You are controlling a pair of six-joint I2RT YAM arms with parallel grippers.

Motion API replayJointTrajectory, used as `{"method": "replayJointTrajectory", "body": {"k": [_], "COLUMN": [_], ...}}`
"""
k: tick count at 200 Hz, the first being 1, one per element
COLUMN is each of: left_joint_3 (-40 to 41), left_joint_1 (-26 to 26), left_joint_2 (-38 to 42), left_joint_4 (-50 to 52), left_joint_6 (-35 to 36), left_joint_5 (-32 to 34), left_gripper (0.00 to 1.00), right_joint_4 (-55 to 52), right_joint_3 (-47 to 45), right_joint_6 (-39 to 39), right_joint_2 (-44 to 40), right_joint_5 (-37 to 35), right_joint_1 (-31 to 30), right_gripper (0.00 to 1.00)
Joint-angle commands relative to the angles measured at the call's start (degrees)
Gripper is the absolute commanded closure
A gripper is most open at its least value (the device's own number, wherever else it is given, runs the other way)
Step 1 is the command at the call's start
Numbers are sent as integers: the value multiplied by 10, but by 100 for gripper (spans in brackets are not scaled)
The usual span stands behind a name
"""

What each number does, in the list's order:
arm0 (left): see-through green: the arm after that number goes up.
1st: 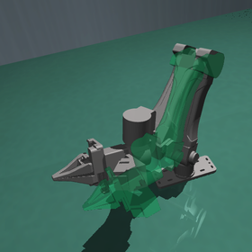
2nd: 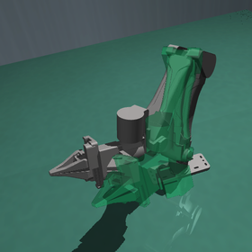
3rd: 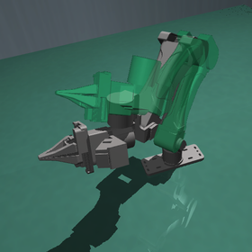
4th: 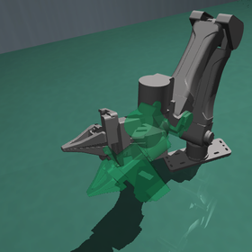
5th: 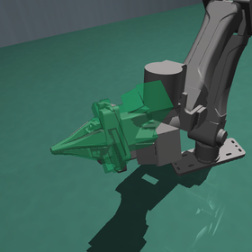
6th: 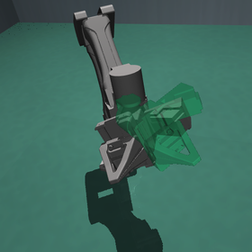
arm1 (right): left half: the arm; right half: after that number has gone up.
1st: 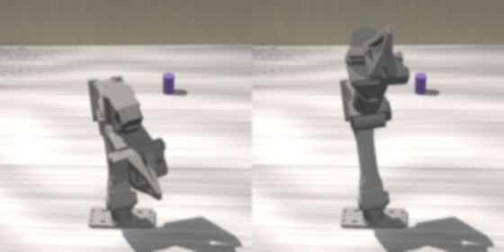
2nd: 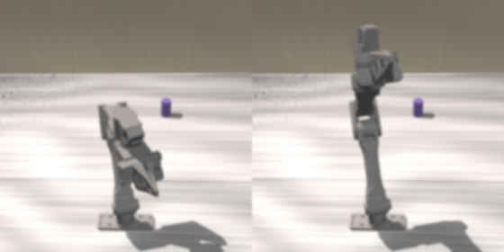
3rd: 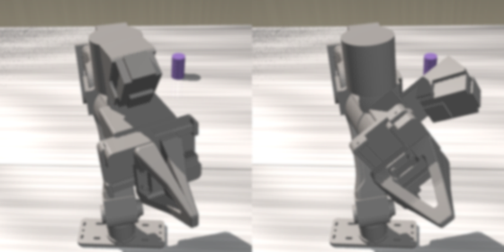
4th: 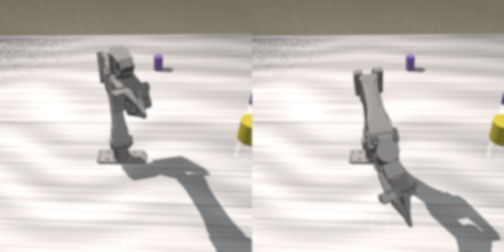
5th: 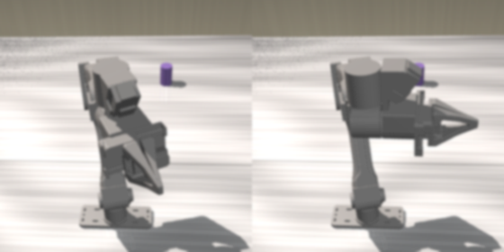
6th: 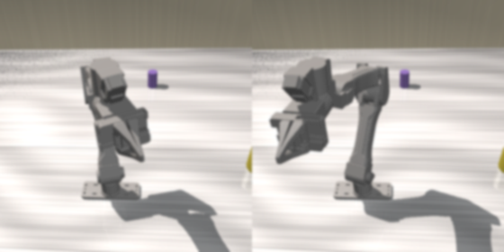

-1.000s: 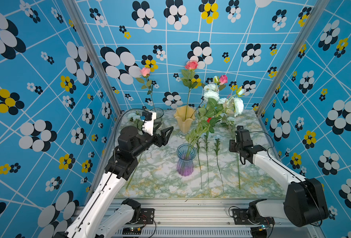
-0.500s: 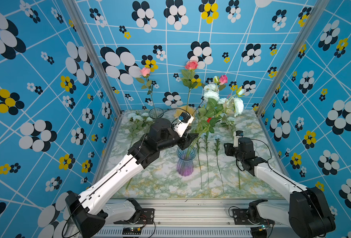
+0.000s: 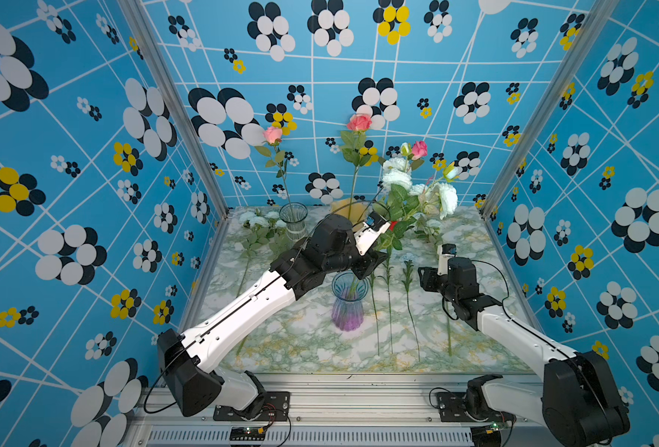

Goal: Pick out blue flowers from the vase
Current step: Place the flower at the center of the board, then pick up the flower from the vase.

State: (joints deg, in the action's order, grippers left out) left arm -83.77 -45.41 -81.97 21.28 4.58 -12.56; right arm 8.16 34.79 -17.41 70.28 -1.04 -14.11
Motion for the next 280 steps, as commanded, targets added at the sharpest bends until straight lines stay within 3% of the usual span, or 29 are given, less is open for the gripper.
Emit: {"method": "replayJointTrajectory", "body": {"k": [1,49,102,183,280], "left_joint_3": [-26,-36,-35,-49,-49], "left_joint_1": [-4,-10,-10,-11,-11], "left_joint_2": [-11,-24,-30,-49,-13], "left_joint_4": [26,42,44,69,46], "left_joint_6": [15,21,25,31,20], "left_joint_5": [13,43,59,72,53], "left_gripper": [55,65,59,78,100], "right_joint_4": [11,11,11,12,11], "right_joint_3": [3,2,3,2,6], "right_joint_6": [-1,0,0,1,0], "right_joint_2": [-5,-6,-6,-7,-1], "right_joint_5": [8,8,10,10,10], "right_joint_1": [-3,-3,-3,-3,-3], "right_gripper": [47,48,48,49,51]}}
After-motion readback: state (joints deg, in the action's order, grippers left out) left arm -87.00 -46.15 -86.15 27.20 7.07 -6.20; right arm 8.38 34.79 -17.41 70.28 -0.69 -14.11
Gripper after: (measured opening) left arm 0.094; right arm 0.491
